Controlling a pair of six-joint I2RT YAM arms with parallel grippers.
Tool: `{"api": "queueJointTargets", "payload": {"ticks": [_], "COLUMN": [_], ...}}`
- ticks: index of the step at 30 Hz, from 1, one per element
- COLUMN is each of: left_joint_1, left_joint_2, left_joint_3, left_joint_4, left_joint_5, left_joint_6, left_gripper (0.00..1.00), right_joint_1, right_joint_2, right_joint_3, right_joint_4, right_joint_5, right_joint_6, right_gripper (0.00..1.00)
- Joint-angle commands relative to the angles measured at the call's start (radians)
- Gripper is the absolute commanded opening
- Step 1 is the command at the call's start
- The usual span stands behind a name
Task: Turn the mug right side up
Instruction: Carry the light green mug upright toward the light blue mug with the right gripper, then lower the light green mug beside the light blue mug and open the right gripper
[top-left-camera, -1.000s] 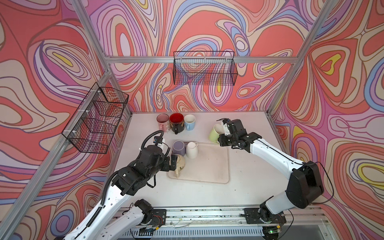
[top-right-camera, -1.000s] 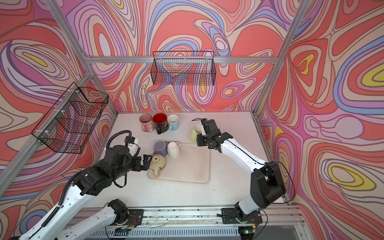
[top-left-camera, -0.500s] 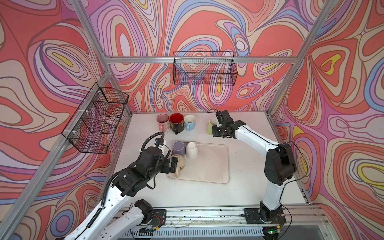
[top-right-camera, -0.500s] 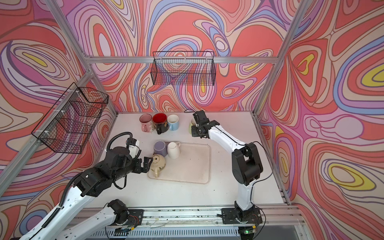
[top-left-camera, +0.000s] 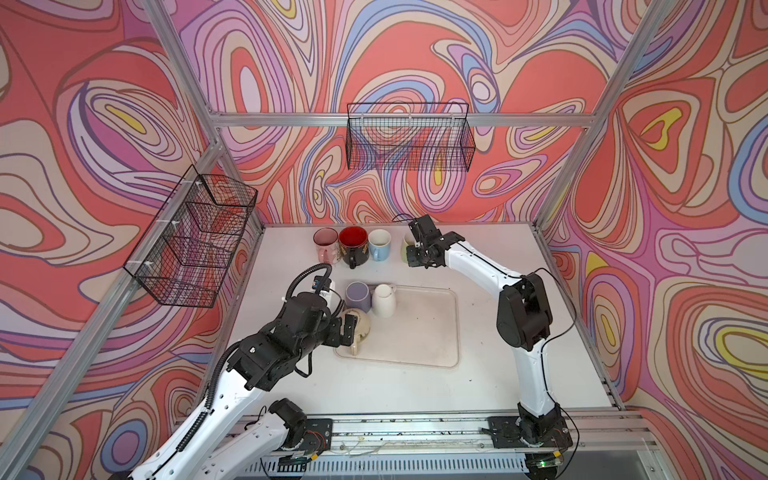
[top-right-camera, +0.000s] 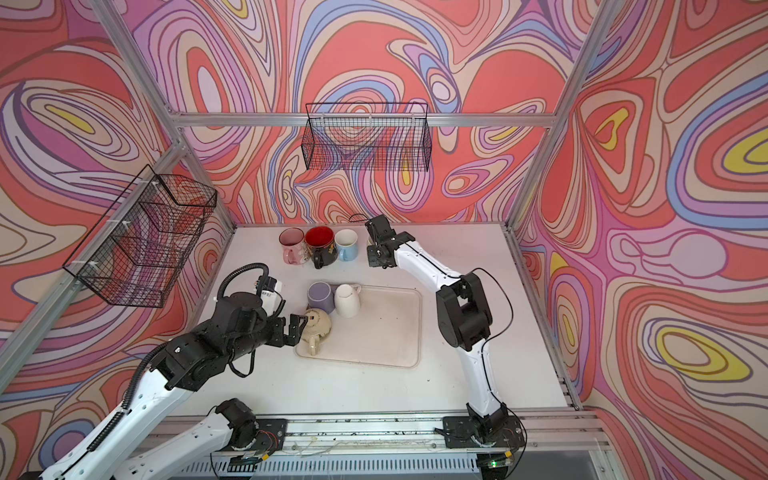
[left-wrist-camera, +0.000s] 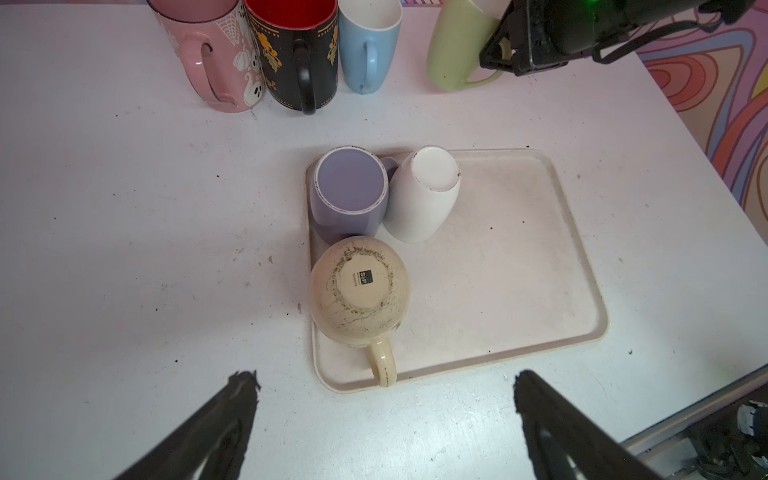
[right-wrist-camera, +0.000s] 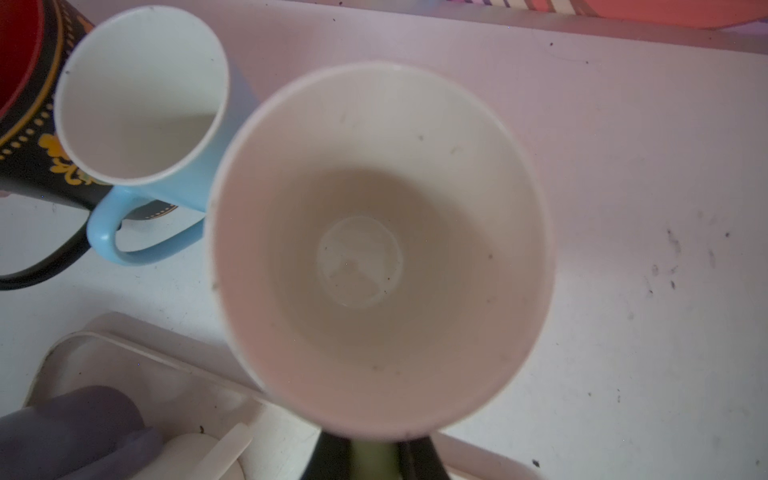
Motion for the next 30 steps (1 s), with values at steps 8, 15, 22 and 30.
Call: {"api": "queueJointTargets", "payload": {"ticks": [8,15,22,30], "left_joint_1": [0.003,0.003,0.005,0.01], "left_joint_2": [0.01,0.008,0.004,0.004], "left_joint_3": [-0.008,-0.007,-0.007,-0.007], "left_joint_4": [-0.012,-0.012,-0.014,-0.01], "left_joint_5": [0.005,0.009,0.014,0.023], "left_joint_6": [0.024,0.025,0.028,0.03], "left_gripper": [0.99,0.99,0.99,0.99], "right_joint_1": [0.011,0.013,0.013,0.013], "right_joint_2": [0.084,0.132,0.187,0.231], "right_joint_3": [0.112,0.151,0.198,0.243], "right_joint_4": [0.048,0.045,0.04,0.04], "right_joint_5": [0.037,0.055,0.079,0.083], "right_joint_6": [-0.07,-0.092,-0.099,-0.116], "right_gripper": [0.0,0.0,0.0,0.0]}}
